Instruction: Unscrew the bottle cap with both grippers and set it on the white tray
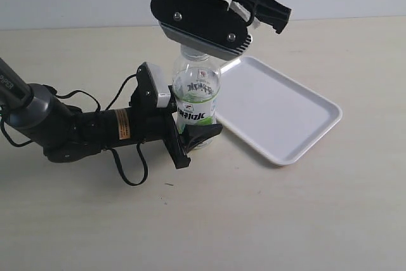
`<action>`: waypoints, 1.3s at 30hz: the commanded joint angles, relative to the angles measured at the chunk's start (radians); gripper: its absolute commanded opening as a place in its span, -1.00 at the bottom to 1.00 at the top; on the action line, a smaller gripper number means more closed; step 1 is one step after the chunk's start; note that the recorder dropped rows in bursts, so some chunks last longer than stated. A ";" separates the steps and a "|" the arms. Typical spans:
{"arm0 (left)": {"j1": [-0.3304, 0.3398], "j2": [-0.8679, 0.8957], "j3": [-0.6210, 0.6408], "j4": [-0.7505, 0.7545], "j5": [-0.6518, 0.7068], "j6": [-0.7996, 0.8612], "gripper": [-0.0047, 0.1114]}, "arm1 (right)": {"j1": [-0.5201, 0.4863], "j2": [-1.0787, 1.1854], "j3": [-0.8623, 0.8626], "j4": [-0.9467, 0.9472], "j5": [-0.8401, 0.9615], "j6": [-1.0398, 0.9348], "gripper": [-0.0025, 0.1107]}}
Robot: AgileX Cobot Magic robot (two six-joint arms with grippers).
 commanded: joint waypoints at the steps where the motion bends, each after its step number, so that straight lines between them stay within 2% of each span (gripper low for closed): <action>1: -0.002 -0.008 0.003 0.018 0.025 -0.005 -0.89 | 0.003 0.017 0.004 -0.035 0.024 -0.062 -0.96; 6: -0.002 -0.008 0.003 0.018 0.025 -0.005 -0.89 | 0.003 0.017 0.004 -0.027 0.024 -0.057 -0.91; 11: -0.002 -0.008 0.003 0.018 0.025 -0.005 -0.89 | 0.003 0.017 0.004 -0.027 0.024 -0.057 -0.39; 12: -0.002 -0.008 0.003 0.018 0.025 -0.005 -0.89 | 0.003 0.017 0.004 -0.027 0.024 -0.057 -0.13; 14: -0.002 -0.008 0.003 0.018 0.025 -0.005 -0.89 | 0.003 0.017 0.004 -0.015 0.024 -0.041 0.15; 16: -0.002 -0.008 0.003 0.018 0.025 -0.005 -0.89 | 0.003 0.017 0.004 0.004 0.024 0.032 0.25; 22: -0.002 -0.008 0.003 0.014 0.025 -0.005 -0.89 | 0.003 0.008 0.004 0.006 0.024 0.201 0.25; 30: -0.002 -0.008 0.003 0.017 0.025 -0.007 -0.89 | 0.003 -0.029 0.004 0.130 -0.018 0.427 0.25; 34: -0.002 -0.008 0.003 0.017 0.025 -0.007 -0.89 | 0.003 -0.036 0.004 0.158 -0.020 0.697 0.25; 39: -0.002 -0.008 0.003 0.017 0.025 -0.007 -0.89 | 0.003 -0.037 0.004 0.149 -0.018 1.206 0.25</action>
